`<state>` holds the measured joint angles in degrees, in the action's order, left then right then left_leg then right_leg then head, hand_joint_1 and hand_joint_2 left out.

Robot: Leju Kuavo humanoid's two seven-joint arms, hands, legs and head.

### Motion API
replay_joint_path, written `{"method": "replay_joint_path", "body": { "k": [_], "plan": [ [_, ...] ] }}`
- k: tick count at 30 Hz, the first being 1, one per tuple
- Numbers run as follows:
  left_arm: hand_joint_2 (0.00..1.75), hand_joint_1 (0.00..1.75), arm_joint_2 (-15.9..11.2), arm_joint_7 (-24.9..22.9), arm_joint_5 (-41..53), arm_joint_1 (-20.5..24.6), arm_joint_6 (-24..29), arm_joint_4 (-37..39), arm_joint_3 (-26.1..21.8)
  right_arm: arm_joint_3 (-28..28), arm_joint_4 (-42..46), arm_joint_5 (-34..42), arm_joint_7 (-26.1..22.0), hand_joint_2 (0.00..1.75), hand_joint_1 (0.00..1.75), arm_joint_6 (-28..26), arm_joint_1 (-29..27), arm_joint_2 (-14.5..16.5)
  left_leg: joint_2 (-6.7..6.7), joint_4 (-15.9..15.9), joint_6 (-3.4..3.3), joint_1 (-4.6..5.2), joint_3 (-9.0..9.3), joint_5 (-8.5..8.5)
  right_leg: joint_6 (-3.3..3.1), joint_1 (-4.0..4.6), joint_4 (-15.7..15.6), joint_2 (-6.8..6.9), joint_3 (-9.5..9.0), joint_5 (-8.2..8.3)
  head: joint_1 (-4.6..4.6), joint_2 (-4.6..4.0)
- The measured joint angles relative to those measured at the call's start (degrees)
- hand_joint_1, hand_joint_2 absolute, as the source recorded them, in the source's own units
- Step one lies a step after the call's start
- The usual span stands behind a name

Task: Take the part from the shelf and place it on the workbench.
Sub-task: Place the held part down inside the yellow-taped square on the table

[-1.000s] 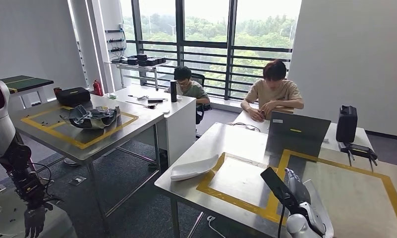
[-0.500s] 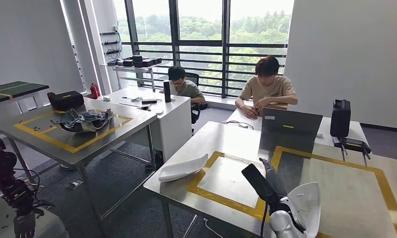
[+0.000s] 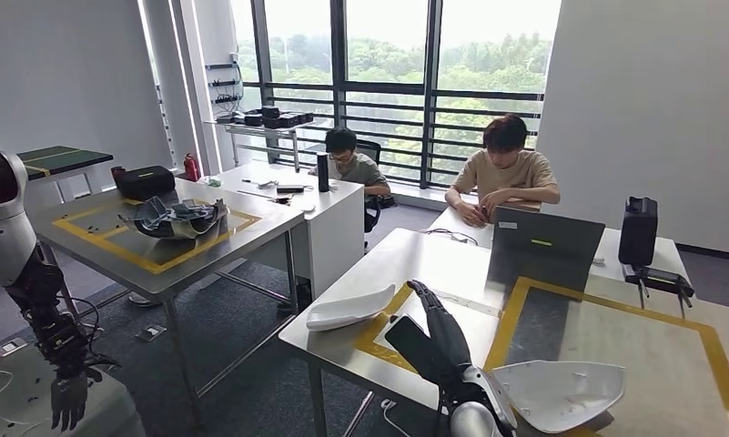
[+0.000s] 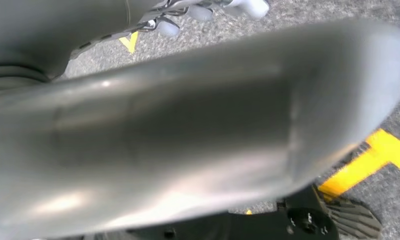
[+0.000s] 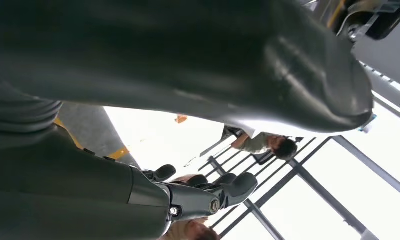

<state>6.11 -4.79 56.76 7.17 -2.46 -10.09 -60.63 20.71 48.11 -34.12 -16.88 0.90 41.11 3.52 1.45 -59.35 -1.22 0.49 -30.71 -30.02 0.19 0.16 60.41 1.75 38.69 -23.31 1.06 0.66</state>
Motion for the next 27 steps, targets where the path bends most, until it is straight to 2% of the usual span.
{"method": "replay_joint_path", "body": {
  "k": [2, 4, 5, 6, 7, 8, 10, 11, 12, 14, 16, 17, 18, 19, 20, 21, 22, 23, 25, 26, 27],
  "plan": [
    [0.00, 0.00, -0.02, 0.02, 0.33, -0.04, 0.02, -0.02, -0.10, 1.35, 0.75, -0.03, 0.01, 0.00, 0.00, 0.02, -0.25, -0.32, -0.74, 0.39, -0.48, -0.28, -0.18, 0.97, 0.67, -0.12, 4.09, -0.78, 1.74, -2.91, 0.01, -0.01],
    [0.00, 0.00, -0.05, 0.02, 0.63, -0.03, 0.06, -0.05, -0.10, 2.32, 0.96, -0.02, -0.01, 0.00, 0.00, 0.03, -0.67, -0.79, -1.64, 0.38, -0.64, -0.31, -0.75, 1.46, 1.15, -0.25, 11.50, -1.35, 4.64, -6.91, -0.01, -0.01],
    [0.00, 0.00, -0.05, -0.01, 0.71, -0.07, 0.07, -0.06, -0.10, 2.69, 0.98, 0.02, -0.10, 0.00, 0.00, 0.03, -1.02, -1.02, -2.18, 0.36, -0.63, -0.32, -0.94, 1.60, 1.28, -0.31, 14.22, -1.42, 5.59, -7.88, -0.01, -0.01],
    [0.00, 0.00, -0.04, -0.06, 0.76, -0.12, 0.08, -0.05, -0.11, 3.00, 1.05, 0.12, -0.29, 0.00, 0.00, 0.02, -1.40, -1.25, -2.76, 0.33, -0.59, -0.32, -1.05, 1.70, 1.33, -0.36, 15.05, -1.48, 5.64, -7.82, -0.01, -0.01],
    [0.00, 0.00, -0.02, -0.11, 0.81, -0.16, 0.08, -0.05, -0.11, 3.28, 1.24, 0.30, -0.56, 0.00, 0.00, -0.03, -1.74, -1.48, -3.39, 0.28, -0.53, -0.33, -1.10, 1.75, 1.28, -0.39, 13.52, -1.65, 4.57, -6.74, -0.01, -0.01],
    [0.00, 0.00, 0.00, -0.16, 0.89, -0.15, 0.08, -0.05, -0.11, 3.52, 1.54, 0.52, -0.83, 0.00, 0.00, -0.11, -1.97, -1.72, -3.98, 0.21, -0.46, -0.35, -1.10, 1.77, 1.15, -0.44, 9.93, -2.11, 2.51, -4.95, -0.01, -0.01],
    [0.00, 0.00, 0.05, -0.22, 1.23, -0.04, 0.07, -0.05, -0.11, 3.97, 2.42, 1.01, -1.14, 0.00, 0.00, -0.28, -2.29, -2.31, -5.03, 0.04, -0.12, -0.40, -1.27, 1.74, 0.73, -0.55, 2.07, -4.21, -1.68, -2.50, 0.01, -0.01],
    [0.00, 0.00, 0.06, -0.25, 1.43, 0.02, 0.07, -0.06, -0.11, 4.24, 2.91, 1.15, -1.16, 0.00, 0.00, -0.33, -2.55, -2.58, -5.49, 0.02, 0.20, -0.49, -1.44, 1.79, 0.54, -0.51, -0.26, -4.92, -2.85, -2.06, 0.01, -0.01],
    [0.00, 0.00, 0.07, -0.28, 1.58, 0.05, 0.07, -0.06, -0.11, 4.52, 3.41, 1.27, -1.15, 0.00, 0.00, -0.36, -2.89, -2.83, -5.95, 0.06, 0.57, -0.62, -1.63, 1.86, 0.31, -0.38, -1.17, -5.26, -3.27, -2.17, 0.01, -0.01],
    [0.00, 0.00, 0.07, -0.33, 1.71, -0.02, 0.07, -0.05, -0.11, 4.88, 4.45, 1.34, -1.14, 0.00, 0.00, -0.40, -3.53, -3.13, -6.67, 0.28, 1.36, -0.84, -1.95, 2.01, -0.29, -0.21, -1.58, -4.20, -3.41, -2.03, -0.01, 0.01],
    [0.00, 0.00, 0.09, -0.34, 1.85, -0.08, 0.06, -0.04, -0.11, 5.04, 5.58, 1.36, -1.10, 0.00, 0.00, -0.52, -3.86, -3.24, -5.13, -1.00, 1.93, -0.73, -2.81, 1.12, -1.08, -0.37, -2.29, -3.07, -3.80, -1.83, 0.02, 0.01],
    [0.00, 0.00, 0.11, -0.34, 1.97, -0.01, 0.06, -0.02, -0.11, 5.12, 6.13, 1.36, -1.05, 0.00, 0.00, -0.58, -4.04, -3.30, -3.90, -3.10, 2.14, -0.68, -3.92, -0.05, -1.39, -0.45, -2.61, -2.46, -4.00, -1.76, 0.05, 0.00],
    [0.00, 0.00, 0.13, -0.33, 2.10, 0.08, 0.06, -0.01, -0.11, 5.22, 6.61, 1.36, -0.99, 0.00, 0.00, -0.64, -4.35, -3.40, -2.75, -6.29, 2.34, -0.71, -5.53, -1.59, -1.59, -0.40, -2.70, -1.84, -4.09, -1.81, 0.08, -0.01],
    [0.00, 0.00, 0.14, -0.32, 2.22, 0.14, 0.06, 0.01, -0.10, 5.33, 7.02, 1.36, -0.94, 0.00, 0.00, -0.67, -4.79, -3.53, -2.26, -10.07, 2.53, -0.80, -7.49, -3.18, -1.74, -0.36, -2.70, -1.16, -4.11, -1.90, 0.10, -0.01],
    [0.00, 0.00, 0.14, -0.33, 2.31, 0.14, 0.06, 0.02, -0.10, 5.45, 7.40, 1.35, -0.94, 0.00, 0.00, -0.70, -5.36, -3.66, -2.08, -13.27, 2.70, -0.90, -9.16, -4.18, -1.82, -0.33, -2.69, -0.47, -4.11, -1.98, 0.10, -0.01],
    [0.00, 0.00, 0.11, -0.32, 2.37, 0.06, 0.06, 0.02, -0.10, 5.66, 7.88, 1.32, -1.00, 0.00, 0.00, -0.79, -6.00, -3.79, -1.97, -14.90, 2.84, -0.98, -10.08, -4.24, -1.85, -0.31, -2.67, 0.20, -4.12, -2.06, 0.11, -0.01],
    [0.00, 0.00, 0.08, -0.29, 2.40, -0.05, 0.06, 0.02, -0.11, 5.89, 8.43, 1.27, -1.11, 0.00, 0.00, -0.94, -6.60, -3.90, -1.79, -14.37, 2.93, -1.05, -9.92, -3.26, -1.82, -0.32, -2.62, 0.82, -4.13, -2.13, 0.10, -0.01],
    [0.00, 0.00, 0.04, -0.25, 2.39, -0.13, 0.06, 0.02, -0.11, 6.17, 9.12, 1.21, -1.29, 0.00, 0.00, -1.14, -7.13, -4.01, -1.37, -11.56, 2.96, -1.09, -8.57, -1.41, -1.70, -0.34, -2.53, 1.41, -4.15, -2.21, 0.10, -0.01],
    [0.00, 0.00, 0.01, -0.11, 2.25, -0.14, 0.06, 0.02, -0.11, 6.70, 11.04, 1.17, -1.76, 0.00, 0.00, -1.44, -8.17, -4.27, 0.91, -3.79, 2.73, -0.90, -4.73, 1.72, -1.23, -0.19, -2.17, 2.54, -4.18, -2.52, 0.11, 0.00],
    [0.00, 0.00, 0.02, 0.00, 2.08, -0.12, 0.07, 0.02, -0.13, 6.99, 12.31, 1.30, -2.01, 0.00, 0.00, -1.41, -8.88, -4.51, 1.71, -1.16, 2.38, -0.77, -3.40, 2.45, -0.91, -0.06, -2.00, 3.08, -4.21, -2.68, 0.12, 0.00],
    [0.00, 0.00, 0.04, 0.11, 1.85, -0.17, 0.09, 0.02, -0.16, 7.37, 13.88, 1.50, -2.25, 0.00, 0.00, -1.31, -9.83, -4.78, 2.07, 0.07, 1.96, -0.62, -2.83, 2.54, -0.59, 0.07, -1.92, 3.60, -4.29, -2.81, 0.10, 0.00]
  ]
}}
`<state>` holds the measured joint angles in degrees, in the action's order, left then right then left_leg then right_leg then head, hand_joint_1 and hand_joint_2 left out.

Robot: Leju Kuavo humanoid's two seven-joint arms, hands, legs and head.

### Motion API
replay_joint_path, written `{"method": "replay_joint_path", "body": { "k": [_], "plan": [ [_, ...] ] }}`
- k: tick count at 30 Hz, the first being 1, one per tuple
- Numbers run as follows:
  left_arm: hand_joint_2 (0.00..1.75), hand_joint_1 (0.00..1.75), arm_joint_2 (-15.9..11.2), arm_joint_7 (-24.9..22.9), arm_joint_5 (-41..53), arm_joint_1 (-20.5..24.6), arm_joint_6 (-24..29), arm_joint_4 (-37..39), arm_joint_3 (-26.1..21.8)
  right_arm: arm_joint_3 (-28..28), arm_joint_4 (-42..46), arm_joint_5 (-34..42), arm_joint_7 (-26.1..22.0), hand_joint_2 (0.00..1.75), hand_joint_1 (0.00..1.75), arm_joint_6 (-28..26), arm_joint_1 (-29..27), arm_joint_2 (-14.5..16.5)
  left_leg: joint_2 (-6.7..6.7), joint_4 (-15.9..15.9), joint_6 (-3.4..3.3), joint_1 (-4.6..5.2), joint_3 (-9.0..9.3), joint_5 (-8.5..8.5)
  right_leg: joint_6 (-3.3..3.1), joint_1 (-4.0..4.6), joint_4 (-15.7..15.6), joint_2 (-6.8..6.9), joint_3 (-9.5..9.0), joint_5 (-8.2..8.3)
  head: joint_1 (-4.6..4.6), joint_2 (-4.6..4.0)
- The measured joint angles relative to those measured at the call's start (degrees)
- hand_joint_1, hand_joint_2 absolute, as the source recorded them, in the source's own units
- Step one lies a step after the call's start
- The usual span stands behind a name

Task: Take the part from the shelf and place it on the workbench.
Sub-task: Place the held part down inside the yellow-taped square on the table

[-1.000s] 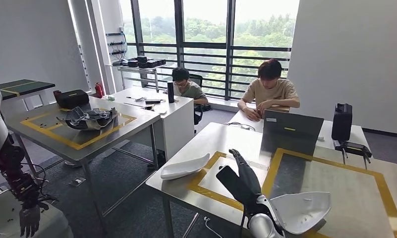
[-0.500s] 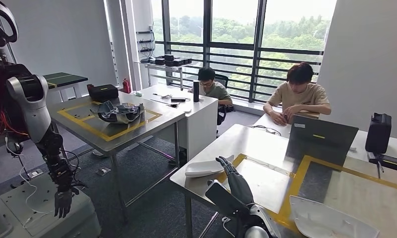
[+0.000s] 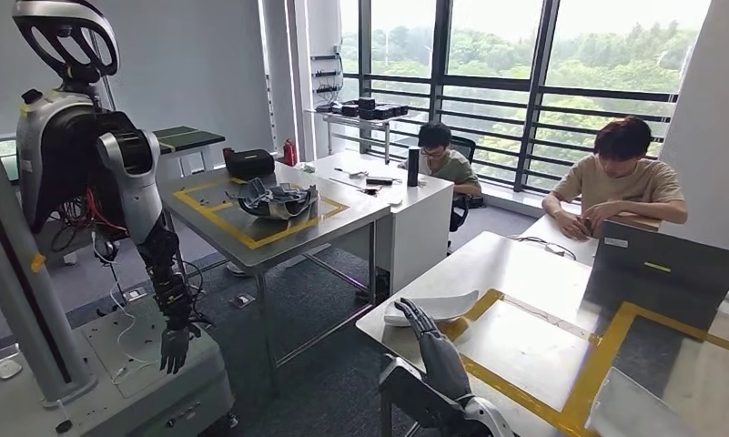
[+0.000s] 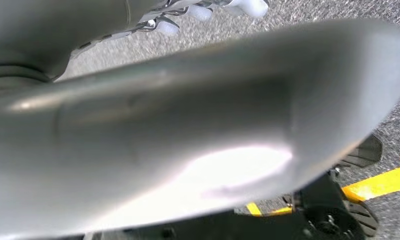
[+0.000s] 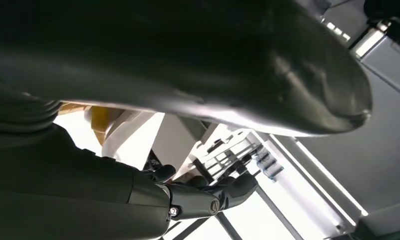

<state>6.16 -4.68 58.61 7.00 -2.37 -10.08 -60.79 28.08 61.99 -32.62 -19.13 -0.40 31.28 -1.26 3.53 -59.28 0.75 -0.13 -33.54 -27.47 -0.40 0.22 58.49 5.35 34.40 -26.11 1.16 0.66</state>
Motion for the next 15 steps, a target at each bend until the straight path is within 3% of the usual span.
{"method": "replay_joint_path", "body": {
  "k": [2, 3, 5, 7, 8, 9, 10, 12, 13, 15],
  "plan": [
    [0.00, 0.00, 0.03, 0.22, -0.36, -0.38, 0.08, 0.00, -0.15, 0.84, 3.57, 0.69, -0.47, 0.00, 0.00, 0.37, -2.38, -0.51, -1.24, 0.11, -0.87, 0.12, -0.01, 0.04, 0.61, 0.05, -0.07, 1.12, -0.32, -0.15, 0.00, 0.00],
    [0.00, 0.00, 0.05, 0.27, -0.45, -0.66, 0.12, 0.01, -0.28, 1.25, 5.50, 1.14, -0.75, 0.00, 0.00, 0.62, -3.71, -0.77, -1.88, 0.23, -1.24, 0.07, 0.04, 0.18, 0.97, -0.08, 0.14, 1.04, -0.43, -0.43, 0.00, 0.00],
    [0.00, 0.00, 0.06, 0.37, -0.45, -1.06, 0.21, 0.01, -0.48, 1.92, 9.24, 2.09, -1.46, 0.00, 0.00, 1.15, -6.38, -1.45, -3.11, 0.51, -1.94, -0.15, 0.18, 0.52, 1.62, -0.38, 3.04, -1.27, 0.62, -2.55, -0.01, 0.00],
    [0.00, 0.00, 0.04, 0.46, -0.38, -1.16, 0.33, 0.01, -0.55, 2.54, 12.50, 3.07, -2.23, 0.00, 0.00, 1.66, -9.37, -2.50, -4.51, 0.55, -2.37, -0.24, 0.10, 0.69, 1.97, -0.56, 10.32, -4.23, 3.89, -6.36, -0.03, 0.01],
    [0.00, 0.00, 0.03, 0.49, -0.27, -1.20, 0.38, 0.00, -0.55, 2.86, 13.89, 3.78, -2.74, 0.00, 0.00, 2.08, -10.96, -3.06, -5.31, 0.52, -2.49, -0.21, 0.05, 0.71, 2.02, -0.57, 14.01, -4.82, 5.63, -7.80, -0.04, 0.01],
    [0.00, 0.00, 0.03, 0.50, -0.12, -1.31, 0.42, 0.00, -0.56, 3.16, 15.13, 4.73, -3.43, 0.00, 0.00, 2.66, -12.55, -3.52, -6.16, 0.48, -2.53, -0.17, 0.01, 0.72, 2.00, -0.55, 16.34, -5.11, 6.79, -8.35, -0.03, 0.00],
    [0.00, 0.00, 0.03, 0.49, 0.08, -1.48, 0.45, 0.01, -0.57, 3.48, 16.22, 5.78, -4.28, 0.00, 0.00, 3.25, -13.93, -3.86, -6.99, 0.41, -2.53, -0.13, -0.02, 0.72, 1.88, -0.53, 16.53, -5.28, 6.98, -7.81, -0.04, 0.00],
    [0.00, 0.00, 0.03, 0.46, 0.52, -1.78, 0.49, 0.02, -0.59, 4.02, 17.82, 7.56, -5.83, 0.00, 0.00, 3.91, -15.77, -4.23, -8.50, 0.26, -2.48, -0.11, -0.05, 0.72, 1.47, -0.54, 10.60, -6.28, 4.17, -4.27, -0.03, -0.01],
    [0.00, 0.00, 0.04, 0.47, 0.71, -1.81, 0.51, 0.02, -0.60, 4.26, 18.50, 8.15, -6.55, 0.00, 0.00, 3.92, -16.53, -4.35, -9.20, 0.15, -2.34, -0.07, -0.10, 0.68, 1.20, -0.57, 6.36, -7.73, 2.10, -2.75, -0.02, -0.01],
    [0.00, 0.00, 0.05, 0.59, 0.92, -1.73, 0.51, 0.01, -0.61, 4.58, 19.79, 8.79, -7.82, 0.00, 0.00, 3.45, -18.79, -4.49, -10.66, 0.07, -1.77, -0.15, -0.25, 0.64, 0.87, -0.54, 0.88, -9.80, -0.72, -1.41, -0.02, -0.01]
  ]
}}
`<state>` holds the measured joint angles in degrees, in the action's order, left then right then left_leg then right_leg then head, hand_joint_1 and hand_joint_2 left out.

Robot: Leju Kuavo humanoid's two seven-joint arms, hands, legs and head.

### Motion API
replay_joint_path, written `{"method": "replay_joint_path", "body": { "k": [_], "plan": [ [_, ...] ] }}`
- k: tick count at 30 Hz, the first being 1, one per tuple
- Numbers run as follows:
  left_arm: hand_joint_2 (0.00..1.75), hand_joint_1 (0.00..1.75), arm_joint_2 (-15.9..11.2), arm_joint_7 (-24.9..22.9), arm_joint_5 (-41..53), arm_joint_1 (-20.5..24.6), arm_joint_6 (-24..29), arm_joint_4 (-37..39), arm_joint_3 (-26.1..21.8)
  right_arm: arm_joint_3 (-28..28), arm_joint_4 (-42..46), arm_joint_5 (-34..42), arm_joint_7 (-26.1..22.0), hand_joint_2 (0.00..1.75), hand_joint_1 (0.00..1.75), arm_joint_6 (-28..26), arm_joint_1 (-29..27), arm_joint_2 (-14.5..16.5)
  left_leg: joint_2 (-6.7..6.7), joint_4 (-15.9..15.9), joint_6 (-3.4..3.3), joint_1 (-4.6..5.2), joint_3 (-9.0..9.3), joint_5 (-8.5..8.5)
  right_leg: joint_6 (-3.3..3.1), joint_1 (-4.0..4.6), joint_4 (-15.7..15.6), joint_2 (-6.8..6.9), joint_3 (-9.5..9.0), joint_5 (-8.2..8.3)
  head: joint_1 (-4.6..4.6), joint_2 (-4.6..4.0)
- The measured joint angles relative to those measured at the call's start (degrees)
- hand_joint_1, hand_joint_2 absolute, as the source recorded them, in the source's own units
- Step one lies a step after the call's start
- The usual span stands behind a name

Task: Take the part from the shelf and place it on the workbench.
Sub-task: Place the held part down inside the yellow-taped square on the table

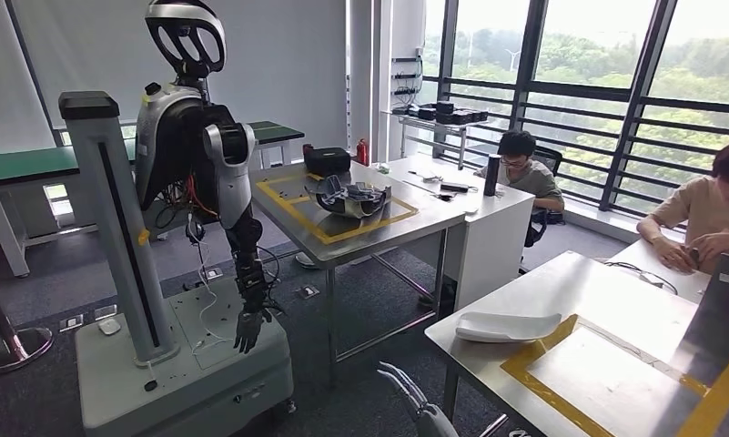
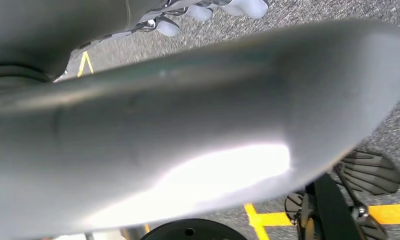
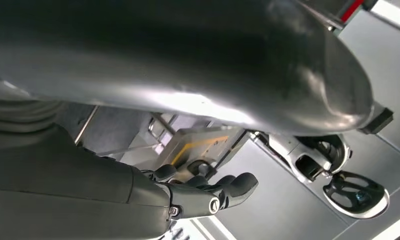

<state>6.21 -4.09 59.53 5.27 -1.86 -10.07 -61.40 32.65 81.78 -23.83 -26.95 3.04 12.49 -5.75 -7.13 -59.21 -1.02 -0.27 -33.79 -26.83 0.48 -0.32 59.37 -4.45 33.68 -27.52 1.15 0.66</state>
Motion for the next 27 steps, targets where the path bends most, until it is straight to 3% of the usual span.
{"method": "replay_joint_path", "body": {
  "k": [1, 2, 3, 5, 7, 9, 10, 11, 13, 15, 16, 18, 19, 21, 22, 24, 25, 26, 27],
  "plan": [
    [0.00, 0.00, 0.00, 0.12, 0.00, -0.01, -0.01, -0.01, 0.00, 0.11, 0.65, 0.20, -0.65, 0.00, 0.00, -0.35, -1.51, -0.02, -0.73, 0.05, 0.42, -0.10, -0.11, 0.03, -0.17, 0.11, -0.81, -0.21, -0.44, -0.17, -0.01, 0.00],
    [0.00, 0.00, -0.01, 0.22, -0.02, -0.09, -0.01, -0.01, -0.01, 0.21, 1.30, 0.35, -1.25, 0.00, 0.00, -0.68, -2.98, -0.02, -1.52, 0.18, 0.88, -0.23, -0.34, 0.12, -0.38, 0.14, -0.94, 0.55, -0.65, -0.13, -0.01, 0.00],
    [0.00, 0.00, -0.03, 0.32, -0.04, -0.20, -0.02, -0.01, -0.01, 0.27, 1.98, 0.46, -1.88, 0.00, 0.00, -0.94, -4.25, 0.01, -1.35, 0.07, 1.22, -0.29, -0.53, 0.06, -0.72, 0.13, -1.17, 1.35, -0.86, -0.03, -0.01, 0.00],
    [0.00, 0.00, -0.07, 0.44, -0.09, -0.23, -0.06, 0.01, -0.03, 0.34, 3.27, 0.59, -2.94, 0.00, 0.00, -1.25, -6.20, 0.08, 1.84, -1.95, 1.67, -0.06, -1.65, -1.31, -1.54, -0.01, -1.79, 2.93, -1.37, 0.21, 0.03, 0.00],
    [0.00, 0.00, -0.05, 0.50, -0.10, 0.05, -0.11, 0.02, -0.04, 0.38, 4.03, 0.62, -3.41, 0.00, 0.00, -1.32, -7.78, 0.12, 5.76, -7.90, 1.96, 0.02, -4.37, -4.66, -2.11, 0.12, -2.00, 4.61, -1.57, 0.16, 0.06, 0.00],
    [0.00, 0.00, -0.04, 0.52, -0.09, 0.23, -0.14, 0.02, -0.04, 0.39, 4.33, 0.65, -3.63, 0.00, 0.00, -1.20, -9.04, 0.12, 6.70, -13.98, 2.37, -0.24, -7.15, -7.04, -2.30, 0.21, -1.87, 6.42, -1.55, -0.06, 0.06, 0.00],
    [0.00, 0.00, -0.06, 0.56, -0.06, 0.23, -0.15, 0.01, -0.04, 0.39, 4.49, 0.65, -3.85, 0.00, 0.00, -1.10, -9.53, 0.12, 6.84, -14.65, 2.55, -0.36, -7.33, -6.80, -2.27, 0.20, -1.81, 7.26, -1.56, -0.17, 0.05, 0.00],
    [0.00, 0.00, -0.09, 0.63, 0.00, 0.20, -0.16, 0.00, -0.04, 0.39, 4.69, 0.63, -4.10, 0.00, 0.00, -1.01, -9.98, 0.13, 7.12, -13.10, 2.68, -0.45, -6.39, -5.58, -2.15, 0.16, -1.74, 8.02, -1.58, -0.28, 0.05, 0.00],
    [0.00, 0.00, -0.11, 0.88, 0.31, 0.32, -0.27, -0.03, -0.04, 0.31, 5.31, 0.45, -4.41, 0.00, 0.00, -0.95, -10.98, 0.20, 9.07, -5.79, 2.70, -0.38, -2.37, -2.47, -1.69, 0.14, -1.50, 9.39, -1.75, -0.60, 0.05, 0.00],
    [0.00, 0.00, -0.02, 1.10, 0.81, 0.77, -0.47, -0.06, -0.04, -0.01, 6.15, 0.17, -4.43, 0.00, 0.00, -0.95, -12.22, 0.27, 10.65, -0.70, 2.04, -0.13, 0.34, -1.14, -1.04, 0.37, -1.19, 10.63, -1.90, -0.98, 0.04, 0.00],
    [0.00, 0.00, 0.06, 1.12, 1.02, 0.97, -0.56, -0.07, -0.04, -0.22, 6.54, 0.04, -4.39, 0.00, 0.00, -0.94, -12.81, 0.34, 10.71, -0.08, 1.60, 0.05, 0.57, -1.26, -0.73, 0.50, -1.14, 11.21, -1.99, -1.07, 0.03, 0.00],
    [0.00, 0.00, 0.15, 1.07, 1.26, 1.11, -0.63, -0.07, -0.04, -0.73, 7.04, -0.11, -4.30, 0.00, 0.00, -0.85, -13.71, 0.55, 9.38, 0.02, 0.83, 0.05, 0.41, -1.02, -0.07, 0.46, -1.13, 11.94, -2.27, -1.25, 0.02, 0.01],
    [0.00, 0.00, 0.24, 1.03, 1.31, 1.16, -0.64, -0.07, -0.04, -1.00, 7.16, -0.15, -4.27, 0.00, 0.00, -0.76, -14.07, 0.69, 8.82, 0.13, 0.52, -0.03, 0.45, -0.93, 0.31, 0.31, -0.77, 11.09, -2.27, -1.63, 0.02, 0.01],
    [0.00, 0.00, 0.40, 1.00, 1.34, 1.48, -0.67, -0.10, -0.04, -1.48, 7.26, -0.19, -4.27, 0.00, 0.00, -0.58, -14.83, 0.90, 7.65, 0.37, -0.14, -0.30, 0.62, -0.65, 0.96, -0.02, 3.06, 7.58, -0.74, -4.22, 0.01, 0.01],
    [0.00, 0.00, 0.49, 1.00, 1.34, 1.70, -0.67, -0.12, -0.04, -1.65, 7.25, -0.20, -4.26, 0.00, 0.00, -0.51, -15.34, 0.93, 6.99, 0.36, -0.37, -0.30, 0.50, -0.56, 1.09, -0.10, 6.68, 5.85, 0.89, -6.18, 0.01, 0.01],
    [0.00, 0.00, 0.57, 1.01, 1.27, 1.95, -0.67, -0.13, -0.04, -1.88, 7.13, -0.15, -4.20, 0.00, 0.00, -0.43, -16.41, 0.97, 5.41, 0.29, -0.63, -0.23, 0.24, -0.43, 1.12, -0.13, 13.99, 4.77, 4.43, -9.19, 0.01, 0.00],
    [0.00, 0.00, 0.61, 1.01, 1.21, 1.90, -0.67, -0.13, -0.04, -1.95, 7.05, -0.12, -4.18, 0.00, 0.00, -0.40, -16.81, 0.99, 4.58, 0.23, -0.64, -0.18, 0.17, -0.37, 1.03, -0.12, 15.45, 4.66, 5.18, -9.21, 0.00, 0.00],
    [0.00, 0.00, 0.64, 1.00, 1.15, 1.79, -0.67, -0.12, -0.04, -1.97, 6.97, -0.06, -4.18, 0.00, 0.00, -0.41, -17.06, 1.02, 3.73, 0.17, -0.59, -0.17, 0.14, -0.32, 0.89, -0.12, 14.51, 4.50, 4.77, -8.05, 0.00, 0.01],
    [0.00, 0.00, 0.68, 0.99, 1.07, 1.69, -0.65, -0.11, -0.04, -1.98, 6.90, 0.02, -4.19, 0.00, 0.00, -0.42, -17.19, 1.04, 2.89, 0.10, -0.50, -0.17, 0.14, -0.27, 0.70, -0.15, 11.40, 4.09, 3.27, -6.06, 0.01, 0.00]
  ]
}}
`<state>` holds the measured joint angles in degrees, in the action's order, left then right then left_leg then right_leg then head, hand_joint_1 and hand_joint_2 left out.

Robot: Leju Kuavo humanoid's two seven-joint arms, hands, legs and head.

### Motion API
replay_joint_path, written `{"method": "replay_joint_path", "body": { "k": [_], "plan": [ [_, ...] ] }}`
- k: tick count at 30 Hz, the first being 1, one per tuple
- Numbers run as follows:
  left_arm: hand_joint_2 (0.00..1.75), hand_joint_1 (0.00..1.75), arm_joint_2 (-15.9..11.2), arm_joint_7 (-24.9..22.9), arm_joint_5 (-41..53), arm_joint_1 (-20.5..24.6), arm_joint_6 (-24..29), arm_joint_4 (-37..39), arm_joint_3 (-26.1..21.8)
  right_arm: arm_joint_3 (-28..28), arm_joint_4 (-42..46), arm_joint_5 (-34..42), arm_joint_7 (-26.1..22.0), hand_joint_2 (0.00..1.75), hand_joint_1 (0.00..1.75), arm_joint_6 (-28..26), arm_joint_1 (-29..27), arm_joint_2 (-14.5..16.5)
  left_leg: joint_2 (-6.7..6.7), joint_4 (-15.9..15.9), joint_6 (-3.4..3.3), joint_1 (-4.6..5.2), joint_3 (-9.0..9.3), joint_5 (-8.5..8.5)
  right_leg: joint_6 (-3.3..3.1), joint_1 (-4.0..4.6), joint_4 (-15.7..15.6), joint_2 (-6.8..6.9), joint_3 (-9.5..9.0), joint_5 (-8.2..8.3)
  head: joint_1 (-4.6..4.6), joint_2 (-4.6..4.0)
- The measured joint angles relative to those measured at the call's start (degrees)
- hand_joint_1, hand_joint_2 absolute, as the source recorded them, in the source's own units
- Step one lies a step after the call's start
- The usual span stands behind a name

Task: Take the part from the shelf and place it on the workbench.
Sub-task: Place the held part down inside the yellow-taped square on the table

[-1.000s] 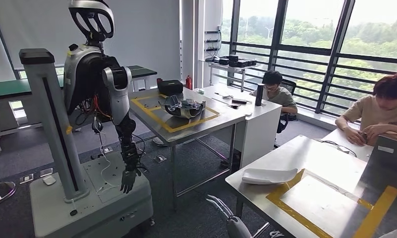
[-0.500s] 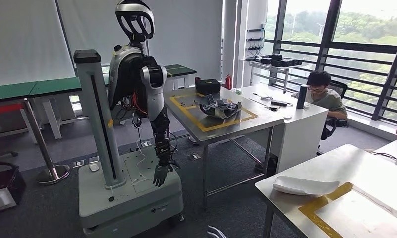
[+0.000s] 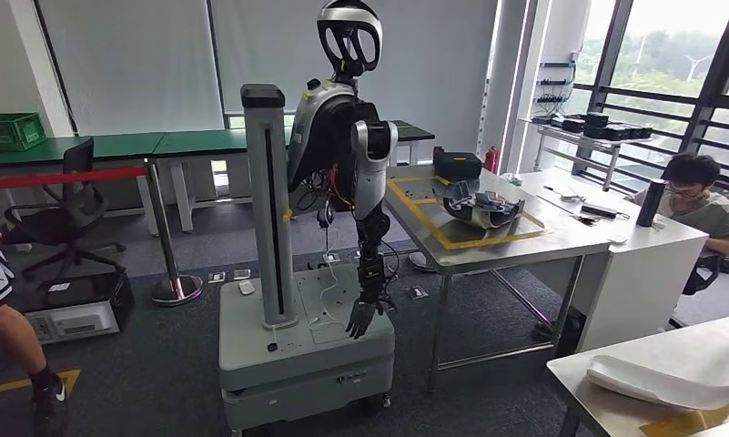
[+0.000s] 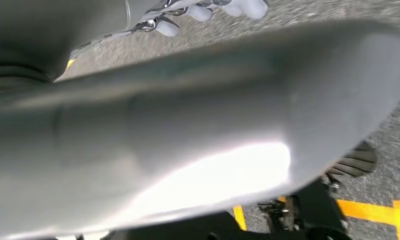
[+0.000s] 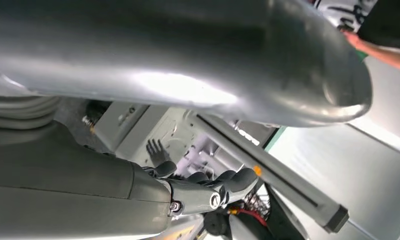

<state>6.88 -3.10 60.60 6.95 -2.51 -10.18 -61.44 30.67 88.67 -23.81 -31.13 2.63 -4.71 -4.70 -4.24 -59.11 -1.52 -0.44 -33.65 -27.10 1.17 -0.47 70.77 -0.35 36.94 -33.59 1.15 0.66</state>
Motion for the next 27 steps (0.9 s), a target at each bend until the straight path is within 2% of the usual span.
{"method": "replay_joint_path", "body": {
  "k": [2, 3, 4, 6, 7, 9, 10, 11, 12, 13, 14, 15, 16, 18, 19, 20, 21, 22, 24, 25, 26, 27],
  "plan": [
    [0.00, 0.00, 0.13, -0.01, -0.22, -0.06, 0.04, 0.01, 0.00, -0.02, -0.23, 0.26, -0.01, 0.00, 0.00, -0.01, -0.10, 0.03, -1.60, -0.16, 0.36, -0.01, -0.13, 0.12, -0.38, -0.16, -8.15, -2.78, -3.89, 3.34, 0.01, -0.01],
    [0.00, 0.00, 0.18, -0.01, -0.33, -0.06, 0.06, 0.01, 0.00, -0.03, -0.42, 0.41, -0.01, 0.00, 0.00, -0.02, -0.12, 0.08, -2.33, -0.20, 0.68, -0.03, -0.30, 0.23, -0.51, -0.18, -10.81, -3.94, -5.10, 4.09, 0.02, 0.00],
    [0.00, 0.00, 0.20, 0.00, -0.42, -0.14, 0.07, 0.01, 0.00, -0.03, -0.63, 0.52, -0.01, 0.00, 0.00, -0.03, -0.12, 0.15, -3.01, -0.15, 1.07, -0.08, -0.51, 0.37, -0.66, -0.14, -12.10, -4.72, -5.62, 4.21, 0.01, 0.00],
    [0.00, 0.00, 0.16, 0.05, -0.69, -0.58, 0.09, 0.01, -0.02, -0.03, -1.14, 0.67, -0.01, 0.00, 0.00, -0.03, 0.05, 0.44, -4.24, 0.15, 1.97, -0.19, -1.00, 0.72, -1.18, -0.03, -12.42, -3.69, -5.69, 4.35, 0.01, 0.00],
    [0.00, 0.00, 0.13, 0.12, -0.93, -0.86, 0.14, 0.02, -0.07, -0.03, -1.44, 0.80, -0.01, 0.00, 0.00, 0.03, 0.29, 0.65, -3.83, 0.01, 2.28, -0.19, -1.25, 0.63, -1.58, -0.08, -12.64, -2.96, -5.79, 4.53, 0.02, 0.00],
    [0.00, 0.00, 0.11, 0.29, -1.39, -1.14, 0.25, 0.03, -0.19, -0.03, -2.09, 1.13, -0.03, 0.00, 0.00, 0.17, 0.70, 1.14, -0.63, -2.85, 2.70, -0.01, -2.77, -1.35, -2.44, -0.27, -13.14, -1.25, -6.00, 4.81, 0.04, 0.00],
    [0.00, 0.00, 0.13, 0.40, -1.51, -1.15, 0.31, 0.03, -0.24, -0.03, -2.51, 1.30, -0.02, 0.00, 0.00, 0.26, 0.81, 1.28, 1.46, -6.01, 2.85, 0.04, -4.21, -3.23, -2.73, -0.18, -13.22, -0.29, -6.04, 4.80, 0.05, 0.00],
    [0.00, 0.00, 0.15, 0.48, -1.57, -1.12, 0.36, 0.03, -0.26, -0.04, -2.95, 1.40, -0.02, 0.00, 0.00, 0.29, 0.82, 1.37, 2.80, -9.81, 3.04, 0.03, -5.96, -5.20, -2.96, -0.07, -13.23, 0.71, -6.04, 4.73, 0.06, -0.01],
    [0.00, 0.00, 0.15, 0.55, -1.61, -1.12, 0.42, 0.02, -0.27, -0.04, -3.36, 1.48, 0.00, 0.00, 0.00, 0.32, 0.82, 1.41, 3.38, -13.16, 3.22, -0.03, -7.43, -6.61, -3.05, 0.03, -13.21, 1.69, -6.04, 4.66, 0.06, -0.01],
    [0.00, 0.00, 0.15, 0.58, -1.65, -1.20, 0.48, 0.02, -0.28, -0.05, -3.78, 1.53, 0.01, 0.00, 0.00, 0.34, 0.86, 1.48, 3.68, -15.15, 3.36, -0.09, -8.19, -7.11, -3.10, 0.09, -13.19, 2.69, -6.06, 4.58, 0.06, -0.01],
    [0.00, 0.00, 0.14, 0.60, -1.70, -1.31, 0.52, 0.02, -0.30, -0.05, -4.13, 1.55, 0.02, 0.00, 0.00, 0.34, 0.92, 1.59, 3.88, -14.90, 3.44, -0.11, -7.82, -6.47, -3.10, 0.11, -13.17, 3.58, -6.10, 4.49, 0.05, -0.01],
    [0.00, 0.00, 0.12, 0.63, -1.77, -1.42, 0.55, 0.02, -0.32, -0.05, -4.42, 1.57, 0.03, 0.00, 0.00, 0.38, 1.01, 1.72, 4.23, -12.58, 3.47, -0.12, -6.41, -4.99, -3.02, 0.11, -13.13, 4.39, -6.18, 4.39, 0.06, -0.01],
    [0.00, 0.00, 0.09, 0.68, -1.86, -1.51, 0.57, 0.01, -0.35, -0.04, -4.73, 1.59, 0.05, 0.00, 0.00, 0.54, 1.13, 1.88, 5.12, -8.64, 3.42, -0.10, -4.13, -3.09, -2.87, 0.12, -13.06, 5.19, -6.33, 4.23, 0.05, -0.01],
    [0.00, 0.00, 0.05, 0.90, -2.02, -1.44, 0.56, 0.00, -0.39, -0.01, -5.21, 1.54, 0.11, 0.00, 0.00, 1.04, 1.40, 2.14, 7.45, -1.91, 2.83, 0.27, -0.38, -0.98, -2.39, 0.43, -12.83, 6.48, -6.58, 3.82, 0.04, -0.01],
    [0.00, 0.00, 0.05, 1.03, -2.10, -1.39, 0.55, 0.00, -0.40, 0.07, -5.43, 1.41, 0.14, 0.00, 0.00, 1.27, 1.58, 2.25, 8.12, -0.23, 2.42, 0.43, 0.48, -0.71, -2.13, 0.59, -12.74, 7.05, -6.69, 3.67, 0.03, -0.01],
    [0.00, 0.00, 0.05, 1.14, -2.19, -1.41, 0.55, 0.01, -0.44, 0.18, -5.62, 1.26, 0.18, 0.00, 0.00, 1.40, 1.76, 2.37, 8.05, 0.07, 2.02, 0.59, 0.51, -0.89, -1.88, 0.74, -12.71, 7.57, -6.76, 3.58, 0.02, 0.00],
    [0.00, 0.00, 0.06, 1.21, -2.27, -1.49, 0.55, 0.01, -0.53, 0.30, -5.79, 1.10, 0.25, 0.00, 0.00, 1.44, 1.98, 2.54, 7.30, 0.14, 1.65, 0.53, 0.44, -0.77, -1.61, 0.75, -12.72, 8.10, -6.90, 3.49, -0.01, 0.00],
    [0.00, 0.00, 0.08, 1.24, -2.33, -1.62, 0.52, 0.02, -0.65, 0.40, -5.94, 0.95, 0.33, 0.00, 0.00, 1.48, 2.25, 2.74, 6.68, 0.27, 1.36, 0.43, 0.46, -0.69, -1.24, 0.64, -12.60, 7.81, -7.04, 3.28, -0.01, 0.00],
    [0.00, 0.00, 0.12, 1.25, -2.35, -1.74, 0.45, 0.01, -0.85, 0.52, -6.19, 0.76, 0.47, 0.00, 0.00, 1.57, 2.72, 3.05, 5.47, 0.59, 0.72, 0.10, 0.63, -0.40, -0.52, 0.32, -10.22, 4.83, -6.28, 1.53, -0.02, 0.00],
    [0.00, 0.00, 0.13, 1.25, -2.31, -1.71, 0.39, 0.01, -0.87, 0.56, -6.33, 0.66, 0.58, 0.00, 0.00, 1.66, 2.82, 3.11, 4.84, 0.66, 0.46, -0.04, 0.61, -0.25, -0.26, 0.12, -7.20, 2.80, -4.92, -0.14, -0.03, 0.00],
    [0.00, 0.00, 0.13, 1.23, -2.25, -1.64, 0.33, 0.00, -0.87, 0.60, -6.51, 0.57, 0.70, 0.00, 0.00, 1.78, 2.79, 3.12, 4.13, 0.64, 0.26, -0.09, 0.51, -0.15, -0.13, 0.01, -3.33, 1.44, -3.02, -2.00, -0.03, 0.01],
    [0.00, 0.00, 0.13, 1.19, -2.17, -1.59, 0.27, -0.01, -0.87, 0.60, -6.73, 0.52, 0.86, 0.00, 0.00, 1.88, 2.71, 3.12, 3.32, 0.59, 0.16, -0.11, 0.39, -0.09, -0.04, -0.07, 0.53, 0.90, -1.02, -3.46, -0.05, 0.01]
  ]
}}
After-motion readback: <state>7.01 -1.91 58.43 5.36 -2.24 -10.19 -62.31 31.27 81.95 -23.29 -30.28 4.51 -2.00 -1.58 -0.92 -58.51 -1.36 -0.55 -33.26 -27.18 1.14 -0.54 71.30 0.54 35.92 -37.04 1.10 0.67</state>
